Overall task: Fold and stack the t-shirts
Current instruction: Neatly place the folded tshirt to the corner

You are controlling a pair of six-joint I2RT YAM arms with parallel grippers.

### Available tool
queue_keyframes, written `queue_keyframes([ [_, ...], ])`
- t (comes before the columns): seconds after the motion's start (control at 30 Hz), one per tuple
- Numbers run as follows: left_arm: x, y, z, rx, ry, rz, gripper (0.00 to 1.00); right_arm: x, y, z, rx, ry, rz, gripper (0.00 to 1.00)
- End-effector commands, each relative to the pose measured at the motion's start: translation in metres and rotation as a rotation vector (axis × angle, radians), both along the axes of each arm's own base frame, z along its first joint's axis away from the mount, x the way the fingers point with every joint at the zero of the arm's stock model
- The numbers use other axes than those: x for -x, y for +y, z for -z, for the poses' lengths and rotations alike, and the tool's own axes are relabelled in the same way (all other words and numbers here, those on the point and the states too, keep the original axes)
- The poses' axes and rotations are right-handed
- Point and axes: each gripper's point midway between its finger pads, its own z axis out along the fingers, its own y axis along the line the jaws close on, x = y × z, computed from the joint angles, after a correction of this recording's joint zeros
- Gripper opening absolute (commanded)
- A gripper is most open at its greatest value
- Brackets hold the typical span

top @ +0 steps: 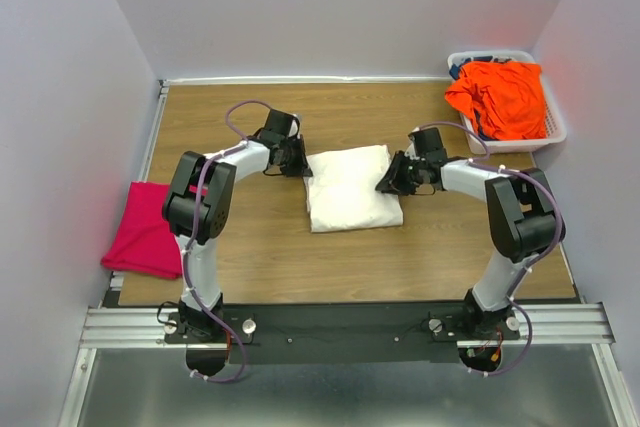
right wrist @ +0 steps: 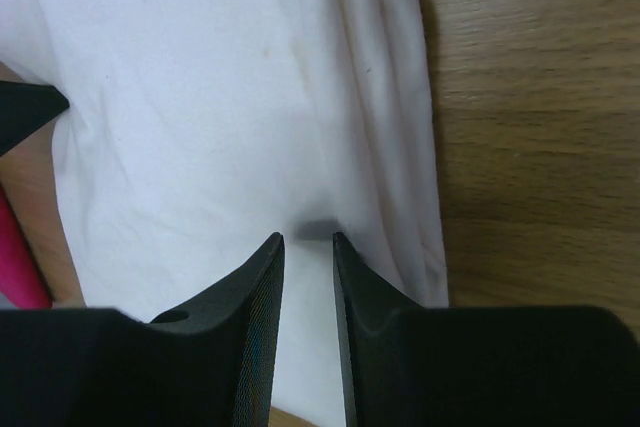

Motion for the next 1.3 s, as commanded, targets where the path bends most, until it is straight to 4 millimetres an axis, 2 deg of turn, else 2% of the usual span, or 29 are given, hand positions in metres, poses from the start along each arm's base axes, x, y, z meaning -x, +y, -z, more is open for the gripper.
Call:
queue_keyframes([
  [0.0,-0.001,0.016,0.024,-0.031,0.045,-0.03,0.0,0.007,-0.017,-0.002,0.019,-0.015,0.046,0.33],
  [0.03,-0.001,0.018,0.024,-0.032,0.048,-0.034,0.0,0.012,-0.024,0.002,0.026,-0.002,0.057,0.33],
  [0.17,-0.009,0.021,0.015,-0.026,0.027,-0.04,0.0,0.016,-0.031,-0.004,0.015,-0.014,0.061,0.34],
  [0.33,-0.022,0.016,-0.013,-0.015,-0.034,-0.015,0.0,0.009,-0.031,-0.029,0.007,-0.087,0.064,0.4],
  [0.4,-0.026,0.015,-0.025,-0.011,-0.056,-0.004,0.02,0.007,-0.033,-0.033,0.015,-0.105,0.07,0.41],
  [0.57,-0.026,0.014,-0.052,0.011,-0.112,0.004,0.28,0.003,-0.032,-0.044,0.017,-0.143,0.047,0.43],
  [0.6,-0.022,0.015,-0.06,0.02,-0.123,0.005,0.38,0.001,-0.033,-0.046,0.026,-0.153,0.038,0.44],
  [0.63,-0.016,0.016,-0.059,0.026,-0.115,0.007,0.45,0.003,-0.035,-0.046,0.039,-0.15,0.041,0.44],
  [0.67,-0.017,0.016,-0.067,0.034,-0.132,0.003,0.45,0.002,-0.037,-0.047,0.048,-0.155,0.044,0.44],
  [0.73,-0.005,0.018,-0.072,0.046,-0.146,0.004,0.58,0.001,-0.038,-0.054,0.06,-0.179,0.035,0.46],
  [0.77,0.005,0.02,-0.069,0.053,-0.13,0.005,0.66,0.003,-0.039,-0.055,0.067,-0.176,0.032,0.48],
  [0.9,0.027,0.019,-0.058,0.092,-0.098,0.023,0.71,0.003,-0.037,-0.059,0.069,-0.186,0.008,0.5],
  [0.97,0.042,0.018,-0.047,0.114,-0.061,0.047,0.72,0.006,-0.034,-0.055,0.068,-0.172,-0.004,0.5],
  [1.1,0.056,0.009,-0.035,0.168,-0.029,0.097,0.72,0.011,-0.03,-0.048,0.069,-0.153,-0.022,0.5],
  [1.27,0.065,0.015,-0.021,0.145,-0.001,0.08,0.73,0.011,-0.031,-0.047,0.075,-0.157,-0.028,0.5],
])
